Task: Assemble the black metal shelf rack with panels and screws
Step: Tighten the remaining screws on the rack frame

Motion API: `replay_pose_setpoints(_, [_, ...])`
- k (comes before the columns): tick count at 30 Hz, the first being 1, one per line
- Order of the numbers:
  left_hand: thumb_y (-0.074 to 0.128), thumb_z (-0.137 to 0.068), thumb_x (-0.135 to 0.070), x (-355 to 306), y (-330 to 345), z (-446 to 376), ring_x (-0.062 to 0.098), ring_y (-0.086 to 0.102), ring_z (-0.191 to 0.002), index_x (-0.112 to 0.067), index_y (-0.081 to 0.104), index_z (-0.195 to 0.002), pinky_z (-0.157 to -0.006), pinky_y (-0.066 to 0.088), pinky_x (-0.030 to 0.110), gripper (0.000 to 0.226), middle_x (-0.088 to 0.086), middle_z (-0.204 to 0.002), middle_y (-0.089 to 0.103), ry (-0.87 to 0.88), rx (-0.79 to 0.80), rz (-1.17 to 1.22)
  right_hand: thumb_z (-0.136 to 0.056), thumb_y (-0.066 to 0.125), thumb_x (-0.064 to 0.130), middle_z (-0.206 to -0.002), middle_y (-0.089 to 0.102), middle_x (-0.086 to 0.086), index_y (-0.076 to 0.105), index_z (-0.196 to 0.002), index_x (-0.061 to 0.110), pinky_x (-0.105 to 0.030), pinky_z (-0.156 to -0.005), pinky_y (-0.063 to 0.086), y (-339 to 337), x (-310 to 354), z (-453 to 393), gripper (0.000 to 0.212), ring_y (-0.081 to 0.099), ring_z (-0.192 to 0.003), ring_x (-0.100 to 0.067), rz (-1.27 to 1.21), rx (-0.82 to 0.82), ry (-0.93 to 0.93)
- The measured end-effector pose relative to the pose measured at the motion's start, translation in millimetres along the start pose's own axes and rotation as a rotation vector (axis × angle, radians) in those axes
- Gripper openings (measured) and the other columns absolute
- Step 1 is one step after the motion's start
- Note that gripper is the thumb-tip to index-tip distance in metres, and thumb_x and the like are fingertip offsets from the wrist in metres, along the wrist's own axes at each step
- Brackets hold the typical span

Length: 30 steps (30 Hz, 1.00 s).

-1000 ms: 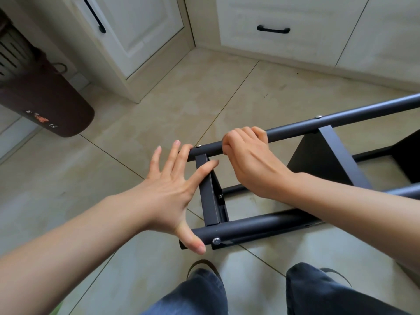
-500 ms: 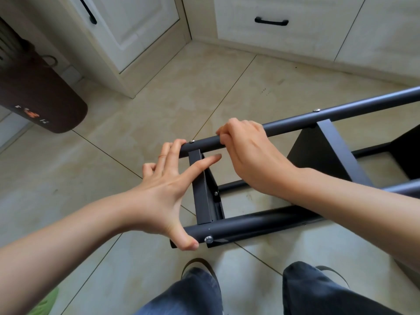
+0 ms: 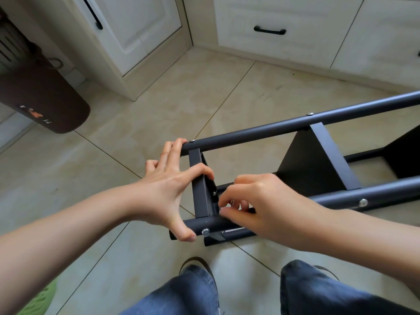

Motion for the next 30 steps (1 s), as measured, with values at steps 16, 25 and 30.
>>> replay_pose_setpoints(16, [0.059,-0.027,-0.079,0.4,-2.9,-1.3,0.027,-0.034,-0.144,-0.054,0.026,-0.120,-0.111,0.016,0.050,0.102,0.011,-0.156,-0.023,0.008,-0.014,-0.021,-0.068,0.074,0.066,-0.085,0.048,0.012,0.056,-0.088,0.023,-0.017,-0.057,0.034,19.8,5.4,-12.0,0.050,0.048,-0.075,-0.008,0.051,0.064,0.178])
replay_pose_setpoints(25, [0.067,-0.028,-0.088,1.4,-2.5,-0.5,0.030,-0.040,-0.142,-0.053,0.026,-0.120,-0.118,0.007,0.059,0.107,0.015,-0.157,-0.028,-0.016,0.067,-0.005,-0.063,0.077,0.066,-0.082,0.046,0.013,0.054,-0.085,0.023,-0.017,-0.054,0.031,20.2,1.1,-13.8,0.053,0.045,-0.074,-0.004,0.015,0.098,0.180])
replay_pose_setpoints(30, [0.065,-0.025,-0.092,-0.4,-1.3,0.1,0.026,-0.041,-0.142,-0.054,0.028,-0.116,-0.119,0.004,0.059,0.105,0.007,-0.156,-0.032,-0.040,0.056,0.075,-0.069,0.073,0.065,-0.083,0.045,0.012,0.051,-0.084,0.021,-0.017,-0.052,0.029,21.3,1.8,-12.5,0.052,0.044,-0.071,-0.007,0.029,0.108,0.139])
Point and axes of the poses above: each hand's wrist, its own z-axis away from the middle knuckle, its own y-axis out of the palm, x = y × z, the point moved 5 cm from there along -z, towards the middle knuckle
